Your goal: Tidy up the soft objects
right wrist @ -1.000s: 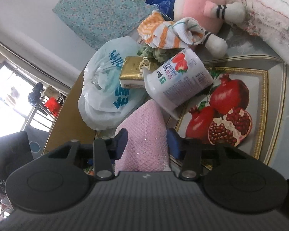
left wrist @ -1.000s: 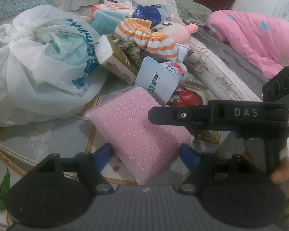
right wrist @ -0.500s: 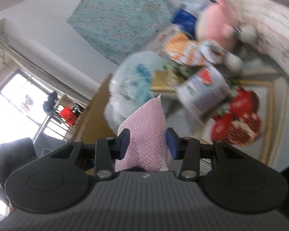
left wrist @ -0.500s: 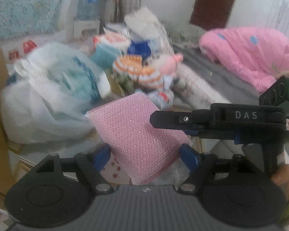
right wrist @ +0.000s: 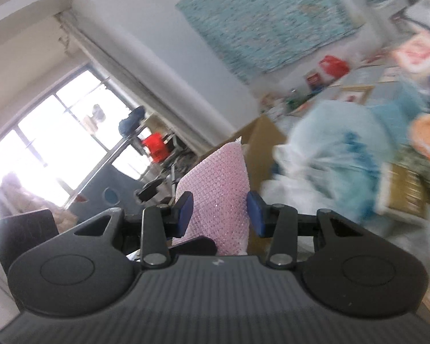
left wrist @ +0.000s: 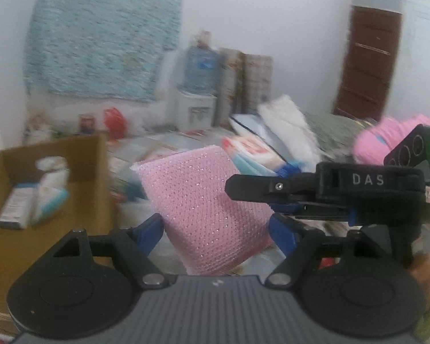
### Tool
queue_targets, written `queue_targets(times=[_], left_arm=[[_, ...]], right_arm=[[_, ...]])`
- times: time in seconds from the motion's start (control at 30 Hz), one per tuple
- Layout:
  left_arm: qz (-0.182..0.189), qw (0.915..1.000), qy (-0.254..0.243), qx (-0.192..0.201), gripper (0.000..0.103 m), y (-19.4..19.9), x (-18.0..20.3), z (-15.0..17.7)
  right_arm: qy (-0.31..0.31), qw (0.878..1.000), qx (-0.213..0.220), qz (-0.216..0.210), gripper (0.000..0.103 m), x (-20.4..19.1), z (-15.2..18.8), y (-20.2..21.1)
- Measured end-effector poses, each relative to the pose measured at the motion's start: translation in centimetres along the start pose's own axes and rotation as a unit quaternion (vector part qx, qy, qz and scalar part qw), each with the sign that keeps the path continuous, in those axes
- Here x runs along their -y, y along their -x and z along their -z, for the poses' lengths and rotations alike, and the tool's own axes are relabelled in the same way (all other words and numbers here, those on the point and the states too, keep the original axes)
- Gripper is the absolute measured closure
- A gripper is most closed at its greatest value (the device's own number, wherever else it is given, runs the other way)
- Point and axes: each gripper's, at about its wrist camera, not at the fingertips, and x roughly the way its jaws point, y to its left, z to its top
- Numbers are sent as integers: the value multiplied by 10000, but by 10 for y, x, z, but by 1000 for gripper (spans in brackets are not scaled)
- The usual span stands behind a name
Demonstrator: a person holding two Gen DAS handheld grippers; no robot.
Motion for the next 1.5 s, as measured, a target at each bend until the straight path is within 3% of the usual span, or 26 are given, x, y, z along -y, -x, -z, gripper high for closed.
queue_targets(times=[0.33,0.53,0.73,1.0,1.07,1.17,1.3,1.5], left_arm=[[-1125,9929,252,287,21,5,-71,-38],[-1152,9886,965,-120,21,-22,-135,-57],[-1197,9839,1237,-478,22,-61,-183,-74],[-1026,9792,1476,-942,22,-113,-229,-82],[-904,9765,1724,-924,22,-123,-245,-83],[-757,9679,2120,-1120,23,-147,-268,-79],[-690,9536,2533,-1474,24,-177,-291,-65],[-743,9491,2616,-1589,25,-185,-300,-54]], right_arm=[[-75,9929,-1087,-483,59,-41,-52,-122],[-272,9849,-1639,-481,59,-53,-78,-198],[-401,9777,-2050,-223,59,-44,-91,-260],[-312,9790,-1987,321,58,-21,-98,-316],[-260,9811,-1871,428,54,-17,-102,-325],[-298,9856,-1622,376,46,-11,-110,-330],[-348,9887,-1438,254,45,0,-120,-332],[-406,9908,-1257,286,44,16,-127,-320]])
